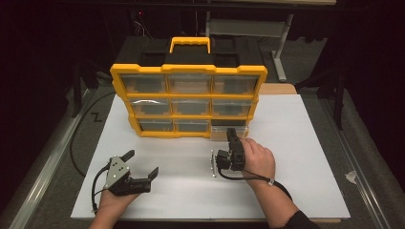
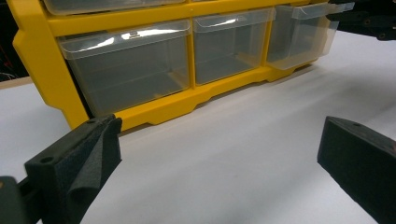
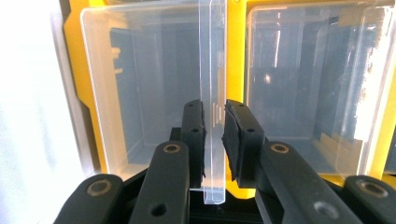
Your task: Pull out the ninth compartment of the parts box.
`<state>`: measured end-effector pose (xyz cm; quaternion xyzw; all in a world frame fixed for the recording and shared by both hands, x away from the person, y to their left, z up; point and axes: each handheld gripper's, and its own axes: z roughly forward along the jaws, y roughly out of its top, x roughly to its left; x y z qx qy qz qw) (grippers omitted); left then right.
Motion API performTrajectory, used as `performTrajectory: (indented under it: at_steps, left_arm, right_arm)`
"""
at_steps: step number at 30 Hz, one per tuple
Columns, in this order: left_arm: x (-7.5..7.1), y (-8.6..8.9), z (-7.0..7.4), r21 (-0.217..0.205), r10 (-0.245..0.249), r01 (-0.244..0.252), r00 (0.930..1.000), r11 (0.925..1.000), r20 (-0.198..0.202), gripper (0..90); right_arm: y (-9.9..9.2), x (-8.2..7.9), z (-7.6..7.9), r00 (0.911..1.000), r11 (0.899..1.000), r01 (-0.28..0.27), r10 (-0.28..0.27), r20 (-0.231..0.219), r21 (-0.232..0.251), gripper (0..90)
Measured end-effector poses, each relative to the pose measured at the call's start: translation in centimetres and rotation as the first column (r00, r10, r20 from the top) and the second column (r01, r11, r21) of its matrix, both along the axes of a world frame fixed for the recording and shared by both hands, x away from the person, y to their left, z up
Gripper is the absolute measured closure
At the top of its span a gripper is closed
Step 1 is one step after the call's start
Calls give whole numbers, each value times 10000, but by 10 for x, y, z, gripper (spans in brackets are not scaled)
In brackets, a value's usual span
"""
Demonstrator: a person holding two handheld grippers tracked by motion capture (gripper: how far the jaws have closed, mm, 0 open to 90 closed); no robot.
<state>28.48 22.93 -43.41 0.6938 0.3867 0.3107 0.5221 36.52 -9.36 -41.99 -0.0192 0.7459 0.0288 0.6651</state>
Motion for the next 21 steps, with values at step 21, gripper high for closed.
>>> performTrajectory:
  at_steps: [21]
  left_arm:
    - [0,1,0,-18,22,-22,10000,10000,-16,2]
  right_arm:
    - [3,9,8,9949,9992,379,-386,-934,-97,694]
